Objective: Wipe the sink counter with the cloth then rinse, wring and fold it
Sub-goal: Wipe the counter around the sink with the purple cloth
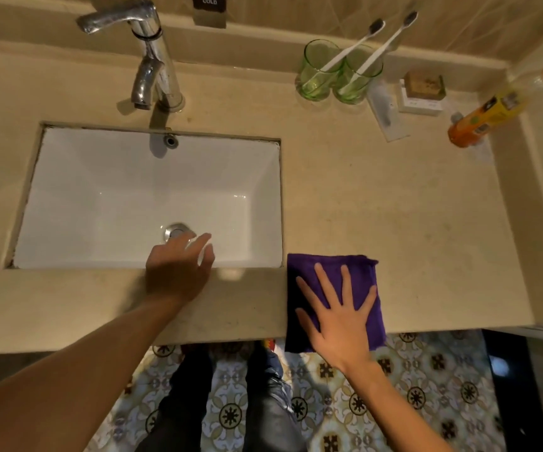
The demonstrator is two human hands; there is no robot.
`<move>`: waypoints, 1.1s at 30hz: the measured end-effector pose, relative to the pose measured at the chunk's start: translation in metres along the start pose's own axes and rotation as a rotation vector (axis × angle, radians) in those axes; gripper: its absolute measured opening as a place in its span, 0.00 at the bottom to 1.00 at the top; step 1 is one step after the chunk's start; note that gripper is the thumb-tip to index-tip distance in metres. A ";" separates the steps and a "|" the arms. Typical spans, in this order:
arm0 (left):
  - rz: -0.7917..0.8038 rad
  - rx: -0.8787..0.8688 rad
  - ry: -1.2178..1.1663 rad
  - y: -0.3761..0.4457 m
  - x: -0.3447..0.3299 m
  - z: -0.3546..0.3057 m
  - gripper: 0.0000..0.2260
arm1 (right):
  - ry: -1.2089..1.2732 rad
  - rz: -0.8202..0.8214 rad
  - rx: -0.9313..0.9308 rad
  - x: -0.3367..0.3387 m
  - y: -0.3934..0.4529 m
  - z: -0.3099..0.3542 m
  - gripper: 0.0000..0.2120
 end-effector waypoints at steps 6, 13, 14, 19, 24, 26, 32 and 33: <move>-0.162 -0.116 -0.141 -0.003 -0.006 0.011 0.15 | 0.020 0.013 0.000 0.019 0.005 -0.008 0.26; -0.025 0.035 -0.240 -0.016 0.045 0.090 0.22 | -0.037 -0.008 -0.010 0.011 0.009 -0.004 0.28; -0.007 0.071 -0.196 -0.020 0.052 0.109 0.23 | -0.045 -0.018 -0.021 0.010 0.010 -0.001 0.28; 0.118 0.198 -0.025 -0.034 0.062 0.210 0.26 | -0.067 -0.046 -0.061 0.006 0.012 0.019 0.27; 0.143 0.221 0.071 -0.042 0.063 0.287 0.26 | -0.034 -0.068 -0.036 0.000 0.024 0.091 0.28; 0.153 0.185 0.090 -0.047 0.060 0.308 0.24 | -0.026 -0.063 -0.018 -0.002 0.030 0.124 0.28; 0.055 0.093 0.049 -0.048 0.054 0.312 0.26 | 0.000 -0.060 0.046 0.000 0.048 0.225 0.28; 0.057 0.093 0.036 -0.049 0.054 0.312 0.26 | 0.017 -0.060 0.066 0.002 0.051 0.243 0.28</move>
Point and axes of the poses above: each hand's wrist, its own y-axis towards the middle knuckle, its own x-axis out of the back of the hand, z = x × y, the point moved 2 cm from there along y, towards the middle knuckle, and after that the axes turned 3 degrees about x, right-handed, at the moved point
